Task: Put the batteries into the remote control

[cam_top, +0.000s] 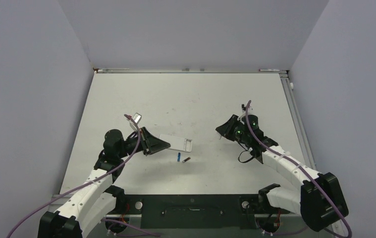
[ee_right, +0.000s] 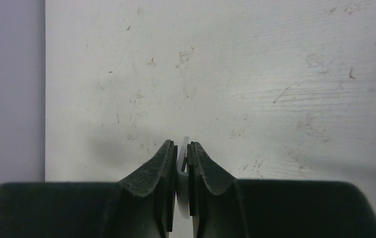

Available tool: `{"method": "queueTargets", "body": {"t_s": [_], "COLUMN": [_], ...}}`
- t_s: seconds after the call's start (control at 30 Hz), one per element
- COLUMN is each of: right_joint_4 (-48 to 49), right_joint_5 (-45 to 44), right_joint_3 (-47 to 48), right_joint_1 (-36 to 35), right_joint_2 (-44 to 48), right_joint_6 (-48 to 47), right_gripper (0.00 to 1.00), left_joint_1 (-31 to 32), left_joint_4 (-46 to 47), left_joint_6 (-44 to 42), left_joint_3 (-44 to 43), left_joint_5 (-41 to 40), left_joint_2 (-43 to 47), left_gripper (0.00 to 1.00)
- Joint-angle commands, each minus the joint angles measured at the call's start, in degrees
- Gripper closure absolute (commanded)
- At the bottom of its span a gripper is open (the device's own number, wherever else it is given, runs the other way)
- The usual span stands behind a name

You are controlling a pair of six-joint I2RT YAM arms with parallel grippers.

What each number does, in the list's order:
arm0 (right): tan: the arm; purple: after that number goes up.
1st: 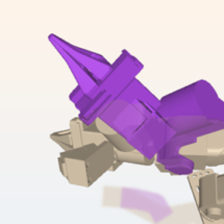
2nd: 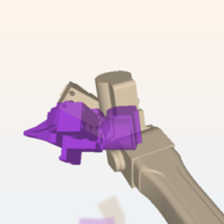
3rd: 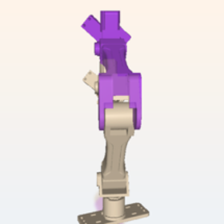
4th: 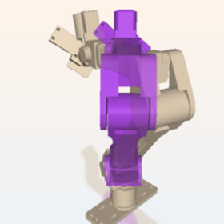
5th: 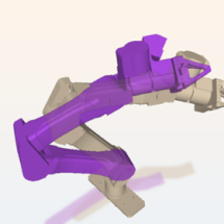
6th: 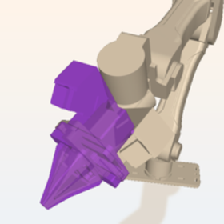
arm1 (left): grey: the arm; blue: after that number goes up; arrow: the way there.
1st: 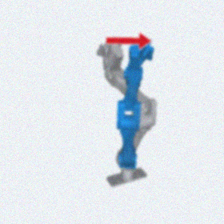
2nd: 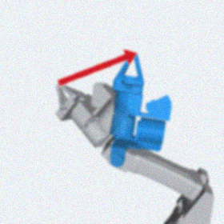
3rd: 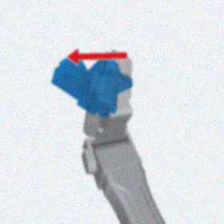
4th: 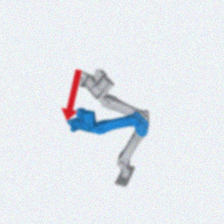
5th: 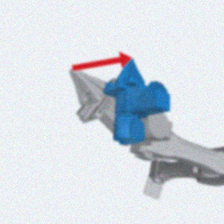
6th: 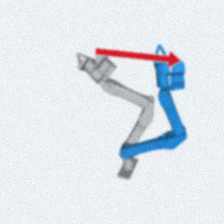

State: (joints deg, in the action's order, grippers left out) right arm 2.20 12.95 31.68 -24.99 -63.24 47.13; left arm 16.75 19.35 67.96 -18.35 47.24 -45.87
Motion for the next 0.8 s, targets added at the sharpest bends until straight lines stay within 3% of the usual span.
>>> {"method": "queueTargets", "body": {"t_s": [0.0, 0.3, 0.53, 0.77], "right_joint_4": [9.58, 21.25, 25.07, 25.81], "right_joint_5": [6.00, 7.17, 7.73, 7.88], "right_joint_3": [-1.29, -3.73, -3.62, -3.34], "right_joint_1": [5.58, 11.80, 14.94, 16.93], "right_joint_2": [-5.20, -17.74, -24.66, -28.63], "right_joint_6": [-0.58, 2.30, 2.49, 2.38], "right_gripper": [0.91, 0.91, 0.91, 0.78], "left_joint_1": [-0.37, -0.22, -0.23, -0.08], "left_joint_4": [-2.00, -4.11, -5.49, -7.21], "left_joint_6": [-1.86, -1.34, -1.26, -0.99], "left_joint_3": [0.05, 0.45, 1.43, 2.80], "left_joint_5": [-0.35, -0.72, -1.08, -1.93], "left_joint_2": [1.67, 2.54, 3.26, 3.66], "left_gripper": [1.00, 1.00, 1.00, 1.00]}}
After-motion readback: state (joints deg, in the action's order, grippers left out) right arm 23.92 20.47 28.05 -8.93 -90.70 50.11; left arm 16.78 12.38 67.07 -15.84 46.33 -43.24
